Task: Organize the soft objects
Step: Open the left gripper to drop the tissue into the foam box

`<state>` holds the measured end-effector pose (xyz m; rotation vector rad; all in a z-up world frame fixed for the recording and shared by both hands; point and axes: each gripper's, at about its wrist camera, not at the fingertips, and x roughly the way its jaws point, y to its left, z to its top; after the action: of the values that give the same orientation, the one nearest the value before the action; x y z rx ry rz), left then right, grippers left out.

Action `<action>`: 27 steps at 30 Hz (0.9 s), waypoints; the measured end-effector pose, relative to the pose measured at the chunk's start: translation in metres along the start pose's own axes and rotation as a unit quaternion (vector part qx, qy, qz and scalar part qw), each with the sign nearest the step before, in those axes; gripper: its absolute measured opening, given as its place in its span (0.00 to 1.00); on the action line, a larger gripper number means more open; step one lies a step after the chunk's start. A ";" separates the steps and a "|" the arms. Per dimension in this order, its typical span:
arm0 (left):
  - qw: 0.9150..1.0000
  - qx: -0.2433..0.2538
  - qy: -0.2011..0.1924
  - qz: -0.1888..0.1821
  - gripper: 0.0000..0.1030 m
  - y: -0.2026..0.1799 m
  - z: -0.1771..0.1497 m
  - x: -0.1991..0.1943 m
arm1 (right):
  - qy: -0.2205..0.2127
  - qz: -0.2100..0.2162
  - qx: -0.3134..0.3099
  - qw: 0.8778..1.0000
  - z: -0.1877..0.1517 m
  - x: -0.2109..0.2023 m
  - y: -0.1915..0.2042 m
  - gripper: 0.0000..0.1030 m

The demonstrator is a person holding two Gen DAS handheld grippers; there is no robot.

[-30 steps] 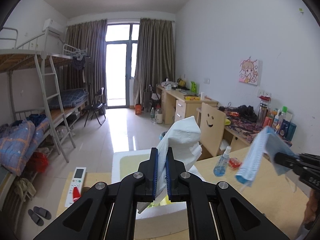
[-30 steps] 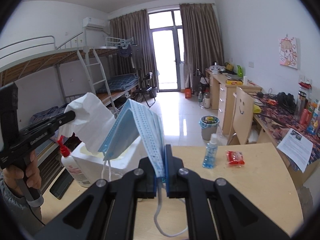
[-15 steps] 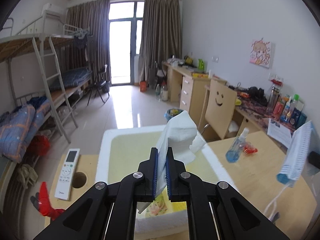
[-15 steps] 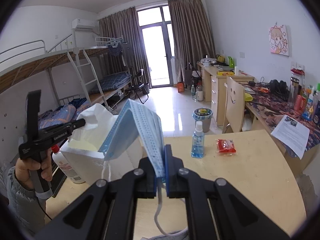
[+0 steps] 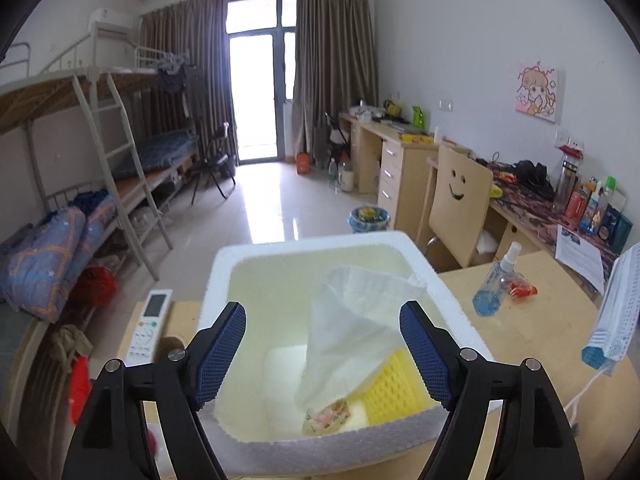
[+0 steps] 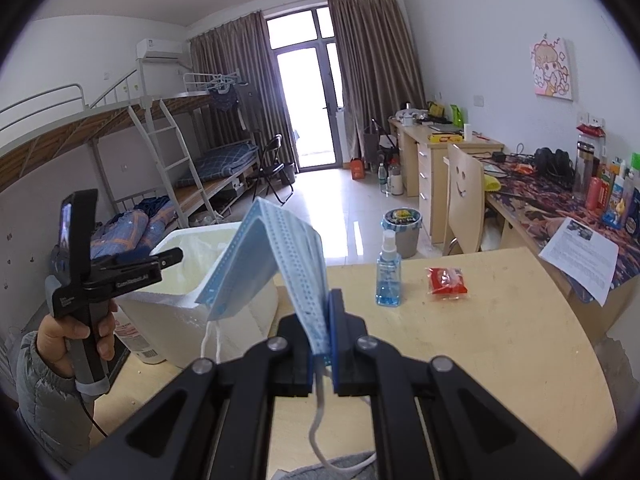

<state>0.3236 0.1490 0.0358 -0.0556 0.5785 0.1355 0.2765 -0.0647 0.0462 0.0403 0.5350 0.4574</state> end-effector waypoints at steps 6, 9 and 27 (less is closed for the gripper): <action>1.000 0.006 -0.020 -0.018 0.94 -0.003 0.002 -0.020 | 0.000 0.001 0.000 1.000 0.000 0.000 0.000 0.08; 0.999 0.010 -0.028 -0.036 0.95 -0.006 0.001 -0.031 | 0.001 0.001 -0.003 1.000 -0.001 0.001 0.002 0.08; 0.996 -0.013 -0.088 -0.007 0.99 0.028 -0.020 -0.112 | -0.005 0.027 -0.033 0.999 0.009 0.009 0.040 0.08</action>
<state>0.2159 0.1627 0.0802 -0.0718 0.3996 0.1337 0.2713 -0.0243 0.0562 -0.0065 0.5100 0.5267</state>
